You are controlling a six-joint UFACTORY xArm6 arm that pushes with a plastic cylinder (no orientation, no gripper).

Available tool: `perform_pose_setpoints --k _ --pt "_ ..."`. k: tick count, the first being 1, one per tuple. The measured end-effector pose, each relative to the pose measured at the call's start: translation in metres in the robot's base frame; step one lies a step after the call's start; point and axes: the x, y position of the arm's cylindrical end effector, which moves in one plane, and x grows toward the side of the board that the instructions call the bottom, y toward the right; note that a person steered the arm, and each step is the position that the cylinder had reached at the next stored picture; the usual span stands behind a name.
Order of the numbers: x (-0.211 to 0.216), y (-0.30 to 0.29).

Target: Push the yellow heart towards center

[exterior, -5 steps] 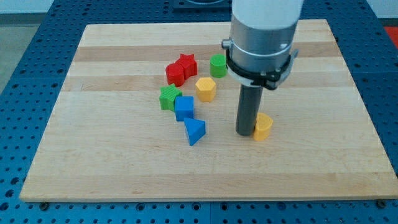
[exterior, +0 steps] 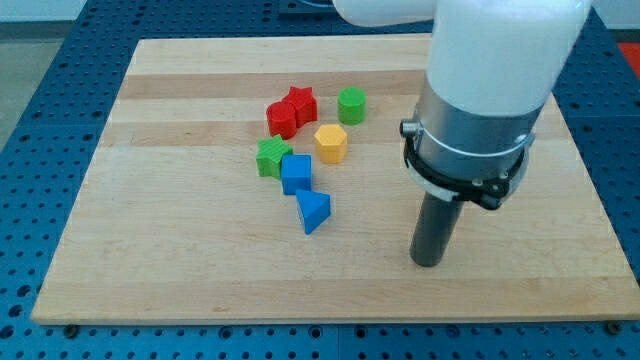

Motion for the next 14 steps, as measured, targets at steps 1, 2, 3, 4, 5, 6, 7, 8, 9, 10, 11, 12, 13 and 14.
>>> perform_pose_setpoints --k 1,2,3,4,5,6,7,8,9,10,11,12,13,14 --pt "-0.015 0.026" --pt "-0.027 0.055" --pt "-0.035 0.056" --pt "-0.023 0.048" --pt "-0.015 0.047" --pt "-0.044 0.047" --pt "-0.052 0.031" --pt "-0.052 0.005" --pt "-0.052 -0.009" --pt "-0.052 -0.017" --pt "-0.052 -0.022" --pt "-0.052 -0.022" --pt "-0.055 -0.023" --pt "-0.064 -0.031"
